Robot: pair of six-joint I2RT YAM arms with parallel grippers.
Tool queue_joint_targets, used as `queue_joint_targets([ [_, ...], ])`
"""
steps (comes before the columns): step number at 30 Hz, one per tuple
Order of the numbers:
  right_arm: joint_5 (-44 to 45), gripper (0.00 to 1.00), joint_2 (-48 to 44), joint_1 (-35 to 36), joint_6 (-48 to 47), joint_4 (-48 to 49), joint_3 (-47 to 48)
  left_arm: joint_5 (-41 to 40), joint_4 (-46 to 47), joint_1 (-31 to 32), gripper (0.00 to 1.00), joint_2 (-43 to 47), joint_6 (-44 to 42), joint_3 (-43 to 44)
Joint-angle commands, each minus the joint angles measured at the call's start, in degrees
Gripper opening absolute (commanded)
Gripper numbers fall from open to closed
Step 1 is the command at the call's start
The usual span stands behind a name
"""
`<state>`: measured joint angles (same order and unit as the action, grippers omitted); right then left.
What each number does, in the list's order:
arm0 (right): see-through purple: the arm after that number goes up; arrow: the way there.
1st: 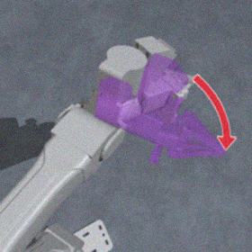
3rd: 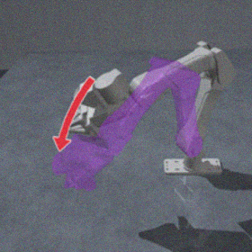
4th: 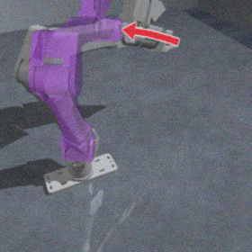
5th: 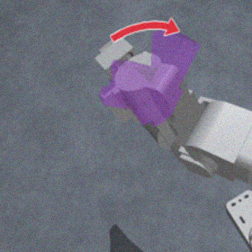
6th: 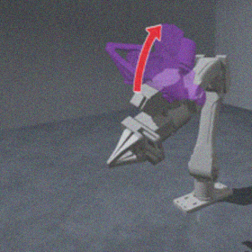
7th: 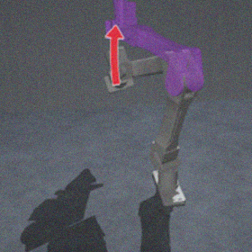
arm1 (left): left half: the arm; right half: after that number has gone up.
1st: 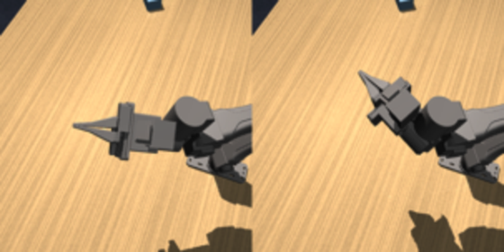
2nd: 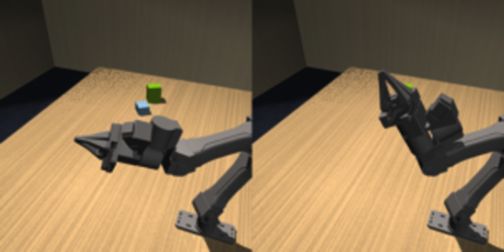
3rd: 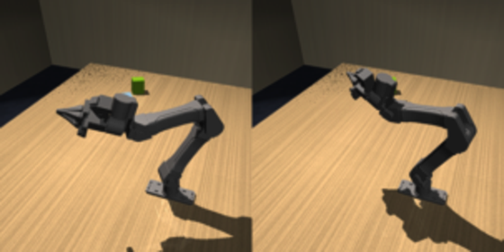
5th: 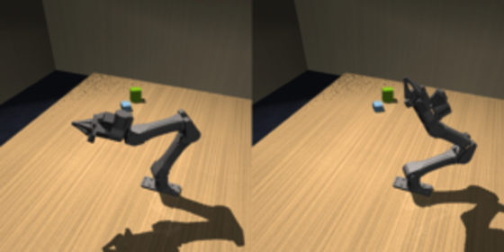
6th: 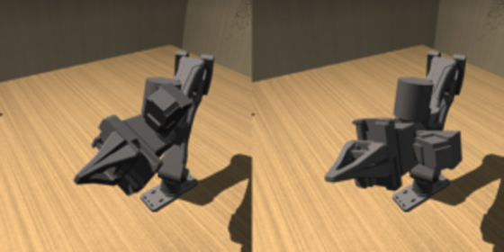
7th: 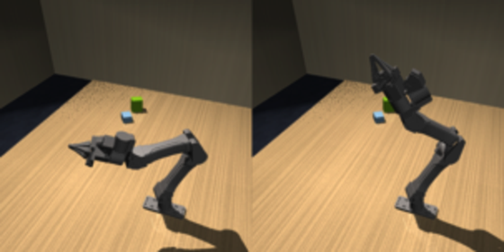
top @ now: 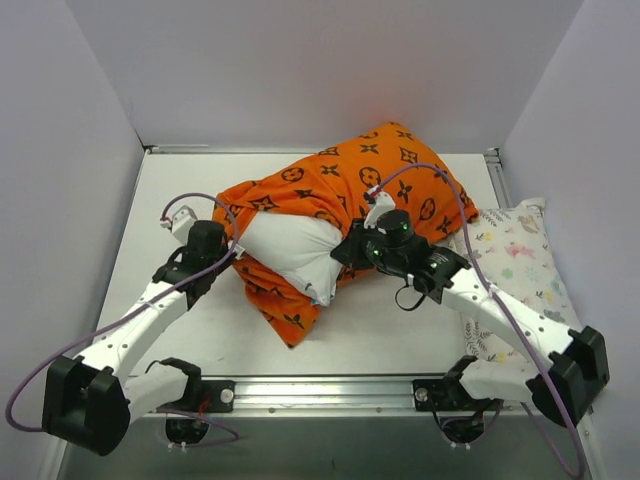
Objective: Remove the pillowcase from the pillow
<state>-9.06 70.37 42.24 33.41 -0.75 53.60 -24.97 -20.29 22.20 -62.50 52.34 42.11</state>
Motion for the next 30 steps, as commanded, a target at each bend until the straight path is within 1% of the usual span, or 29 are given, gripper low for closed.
queue_joint_targets([
  [1,-0.43,0.00,-8.73,-3.82,0.52,-6.35,-0.43,-7.03,0.33,-7.85,0.00,-0.34,2.42,-2.20],
  [2,-0.78,0.00,-9.80,-4.09,0.17,-6.97,-0.60,-5.02,1.39,-11.35,0.00,-0.78,2.85,-3.16],
  [3,-1.05,0.00,-10.68,-4.27,-0.01,-7.68,-0.78,-3.09,2.96,-13.04,0.00,-1.91,3.12,-3.95],
  [4,-1.31,0.00,-12.43,-4.36,-0.18,-8.90,-1.13,-1.41,6.90,-14.80,0.00,-2.62,3.12,-4.75],
  [5,-1.66,0.00,-13.14,-4.62,-0.19,-9.17,-1.66,-0.26,7.89,-16.55,0.00,-3.32,3.47,-5.01],
  [6,-1.92,0.00,-13.85,-4.71,-0.27,-9.44,-2.10,0.88,8.95,-17.09,0.00,-5.24,3.82,-5.19],
  [7,-2.54,0.00,-15.16,-4.80,-0.19,-10.05,-2.97,1.32,12.26,-17.19,0.00,-6.39,2.96,-5.02],
  [9,-2.98,0.00,-16.22,-4.97,-0.19,-10.58,-3.68,1.94,12.47,-17.45,0.00,-9.99,2.94,-3.10],
  [11,-2.72,0.00,-16.93,-4.45,-0.71,-11.81,-3.69,4.22,15.01,-17.45,0.00,-11.67,2.33,-2.65],
  [13,0.25,0.00,-15.45,-0.77,-3.34,-14.00,-2.11,6.59,17.29,-16.14,0.00,-12.21,2.59,-3.69],
  [14,4.53,0.00,-14.48,0.99,-4.57,-14.71,0.34,6.86,18.18,-15.61,0.00,-12.12,2.51,-4.40],
  [15,6.23,0.00,-13.51,5.53,-6.15,-14.98,1.67,7.04,18.79,-15.26,0.00,-11.95,2.59,-5.19],
  [16,8.25,0.03,-11.24,7.57,-8.16,-15.07,2.90,8.17,19.32,-14.90,0.00,-11.94,2.86,-6.59],
  [17,12.01,0.09,-9.91,9.42,-9.66,-14.98,4.56,8.97,19.50,-14.81,0.00,-11.86,2.95,-7.73],
  [18,14.22,0.22,-8.59,11.96,-11.33,-14.54,7.28,9.76,21.77,-14.73,0.00,-11.51,3.12,-8.70],
  [19,16.33,0.30,-5.19,15.91,-15.44,-13.49,9.04,10.55,23.35,-14.46,0.00,-11.33,3.47,-9.67],
  [20,17.57,0.36,-3.50,18.12,-17.65,-13.05,10.71,12.56,25.11,-14.20,0.00,-11.15,3.65,-12.29],
  [21,21.07,0.49,-1.66,19.97,-19.76,-12.17,13.25,13.62,26.69,-13.85,0.00,-10.54,3.82,-13.27],
  [22,22.49,0.55,1.93,22.77,-21.61,-10.69,14.67,13.98,28.80,-13.15,0.00,-10.36,4.35,-14.41],
  [23,23.29,0.59,3.79,23.58,-24.50,-10.06,15.82,14.59,30.39,-10.62,0.00,-10.27,4.61,-15.90],
  [24,24.52,0.66,5.29,24.37,-25.92,-9.27,16.96,14.77,31.62,-9.29,0.00,-10.36,5.31,-16.44],
  [26,24.62,0.71,9.51,25.00,-27.86,-7.34,19.16,14.78,33.39,-4.73,0.00,-10.54,6.37,-16.71],
  [30,22.69,0.79,14.44,25.26,-31.98,-4.61,21.19,15.56,33.74,-0.41,0.00,-9.49,8.21,-16.53],
])
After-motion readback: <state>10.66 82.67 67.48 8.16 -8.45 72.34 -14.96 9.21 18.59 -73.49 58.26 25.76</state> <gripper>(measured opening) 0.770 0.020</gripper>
